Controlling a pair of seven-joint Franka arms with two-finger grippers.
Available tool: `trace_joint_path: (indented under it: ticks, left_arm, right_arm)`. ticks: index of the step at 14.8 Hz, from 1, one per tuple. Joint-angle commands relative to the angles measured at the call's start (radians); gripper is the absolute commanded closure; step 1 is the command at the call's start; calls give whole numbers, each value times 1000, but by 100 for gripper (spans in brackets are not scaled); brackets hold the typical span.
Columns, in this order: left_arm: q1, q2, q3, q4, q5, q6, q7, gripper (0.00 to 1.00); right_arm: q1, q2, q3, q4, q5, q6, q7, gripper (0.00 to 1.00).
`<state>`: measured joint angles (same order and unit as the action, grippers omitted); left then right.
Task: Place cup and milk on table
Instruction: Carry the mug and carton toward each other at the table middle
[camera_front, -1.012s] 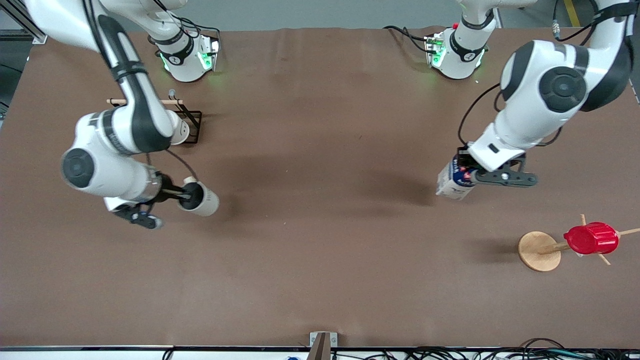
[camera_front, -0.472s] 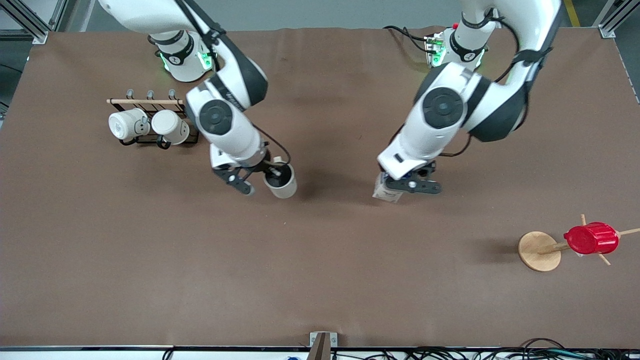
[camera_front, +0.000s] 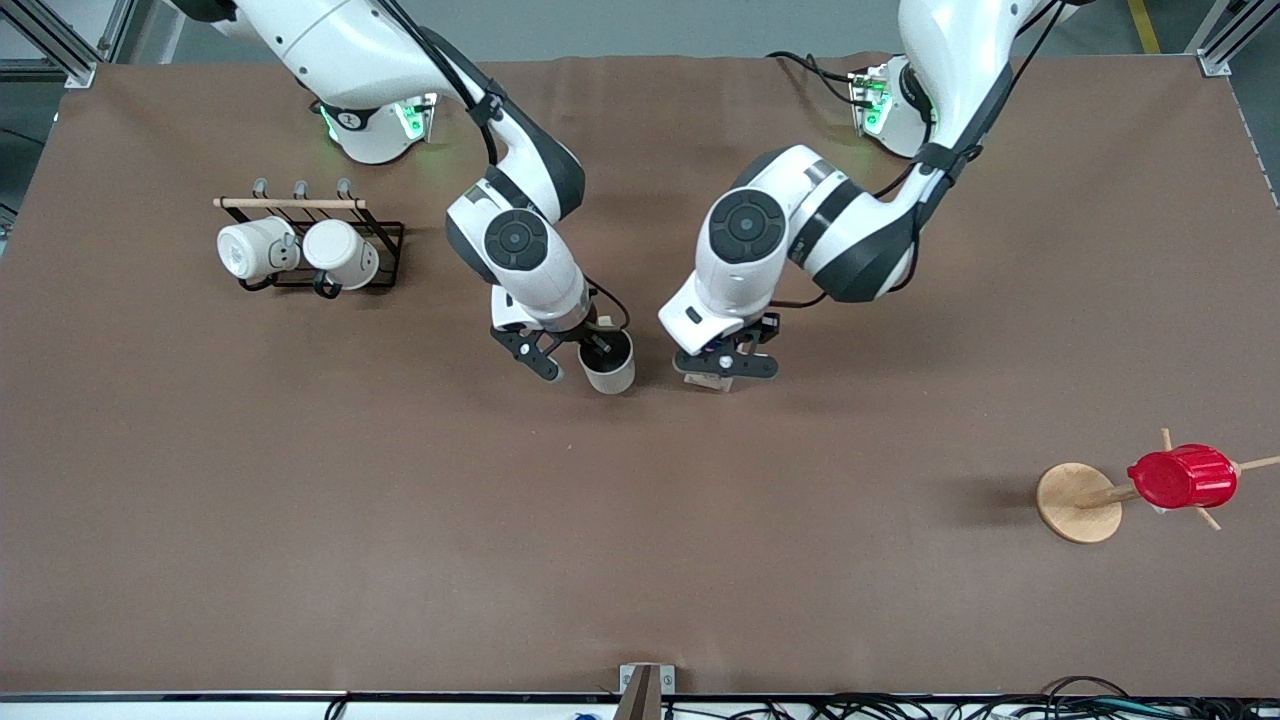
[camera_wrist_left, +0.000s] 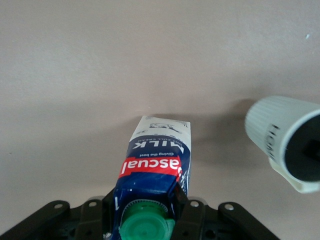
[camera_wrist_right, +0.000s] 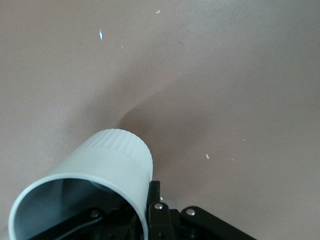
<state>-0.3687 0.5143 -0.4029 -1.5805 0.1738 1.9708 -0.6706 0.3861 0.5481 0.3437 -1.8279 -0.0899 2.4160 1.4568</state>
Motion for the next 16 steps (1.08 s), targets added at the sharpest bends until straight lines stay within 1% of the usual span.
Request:
trace_joint_path:
  ticks: [1, 3, 5, 7, 8, 9, 10, 11, 12, 15, 16]
  left_arm:
    - [-7, 4, -1, 27, 20, -24, -10, 88]
    - [-13, 19, -2, 28, 13, -24, -12, 88]
    - [-13, 47, -2, 65, 18, -24, -43, 87]
    - [-16, 85, 1, 111, 20, -24, -49, 87]
    - [-21, 93, 4, 122, 20, -23, -49, 87]
    - [-21, 102, 7, 134, 21, -20, -49, 87]
    - [-21, 113, 10, 155, 20, -17, -49, 87]
    - [-22, 128, 13, 178, 20, -17, -49, 87]
    - [-32, 136, 15, 188, 21, -17, -49, 87]
    - [-50, 142, 15, 189, 35, -17, -79, 87]
    - [-61, 147, 16, 189, 39, -17, -98, 87]
  right_arm:
    - [-6, 27, 15, 7, -45, 40, 57, 98]
    - [-1, 35, 26, 7, -45, 43, 60, 98]
    - [0, 49, 35, 6, -54, 43, 60, 95]
    - [-1, 52, 60, 6, -70, 46, 62, 96]
    - [-1, 55, 60, 3, -73, 49, 62, 92]
    - [-3, 56, 60, 2, -73, 49, 62, 67]
    - [-3, 56, 61, 2, -73, 51, 62, 45]
    - [-3, 56, 60, 2, -73, 49, 62, 16]
    - [-3, 56, 60, 2, -73, 48, 62, 0]
    - [-30, 38, 61, 2, -71, 29, 48, 0]
    - [-47, 4, 63, 1, -71, 8, 39, 0]
